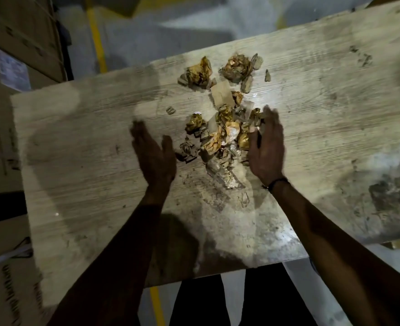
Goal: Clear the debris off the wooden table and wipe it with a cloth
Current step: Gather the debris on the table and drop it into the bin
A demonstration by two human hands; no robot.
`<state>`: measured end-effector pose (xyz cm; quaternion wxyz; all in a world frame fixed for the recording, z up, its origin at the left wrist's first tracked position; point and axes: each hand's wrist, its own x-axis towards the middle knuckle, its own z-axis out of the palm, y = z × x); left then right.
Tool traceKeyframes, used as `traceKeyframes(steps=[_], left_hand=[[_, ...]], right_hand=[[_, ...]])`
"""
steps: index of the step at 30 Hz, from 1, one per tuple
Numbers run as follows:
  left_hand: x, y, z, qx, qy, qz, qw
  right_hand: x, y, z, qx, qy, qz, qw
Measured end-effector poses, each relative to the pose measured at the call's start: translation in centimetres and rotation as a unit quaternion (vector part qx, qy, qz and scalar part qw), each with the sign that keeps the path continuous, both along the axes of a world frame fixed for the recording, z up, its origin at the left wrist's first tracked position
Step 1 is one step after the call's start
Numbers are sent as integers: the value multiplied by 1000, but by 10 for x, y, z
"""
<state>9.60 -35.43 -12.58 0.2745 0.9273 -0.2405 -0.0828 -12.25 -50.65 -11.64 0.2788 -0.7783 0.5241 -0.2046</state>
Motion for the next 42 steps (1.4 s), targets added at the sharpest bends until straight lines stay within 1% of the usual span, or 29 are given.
traceKeyframes(steps=[2, 5, 6, 8, 10, 12, 13, 15, 17, 20, 23, 25, 27, 29, 32, 33, 35, 36, 38, 42], left_hand=[[-21, -7, 3, -9, 6, -85, 996], [-31, -14, 12, -55, 62, -176, 981], [-25, -20, 14, -74, 66, -188, 977], [-6, -36, 16, -101, 57, -169, 979], [10, -54, 20, -120, 101, -148, 977], [11, -65, 24, -133, 148, -181, 963], [7, -66, 25, -139, 155, -206, 956], [-5, -60, 22, -153, 141, -237, 949], [-22, -50, 17, -173, 116, -240, 948], [-50, -46, 11, -211, 113, -200, 950], [-77, -56, 18, -229, 171, -140, 948], [-91, -64, 23, -237, 219, -108, 940], [-99, -70, 29, -247, 261, -72, 930], [-103, -73, 36, -258, 311, -31, 914], [-108, -73, 46, -281, 371, 35, 884], [-110, -73, 49, -305, 387, 54, 868], [-111, -76, 58, -365, 420, 97, 825], [-110, -76, 65, -385, 429, 114, 809], [-108, -78, 79, -410, 438, 125, 790], [-109, -75, 114, -445, 441, 127, 769]], right_hand=[[10, 5, 1, 18, -36, 28, 999], [14, -3, 6, 53, -124, 11, 991], [15, -8, 9, 58, -149, -5, 987], [20, -21, 12, 58, -180, -22, 982], [28, -33, 13, 45, -179, 4, 983], [34, -38, 10, 30, -153, 58, 986], [34, -38, 9, 24, -143, 79, 986], [28, -32, 7, 24, -144, 93, 985], [21, -21, 5, 34, -164, 79, 983], [24, -5, 8, 67, -204, 62, 975], [42, 6, 16, 119, -249, 42, 960], [53, 14, 22, 176, -290, 14, 941], [60, 19, 29, 242, -344, -21, 907], [65, 22, 34, 288, -388, -57, 874], [68, 26, 39, 328, -430, -103, 835], [68, 28, 42, 336, -440, -116, 825], [69, 33, 49, 348, -457, -137, 807], [70, 36, 55, 350, -466, -146, 799], [70, 39, 69, 349, -485, -166, 785], [68, 48, 105, 341, -524, -200, 754]])
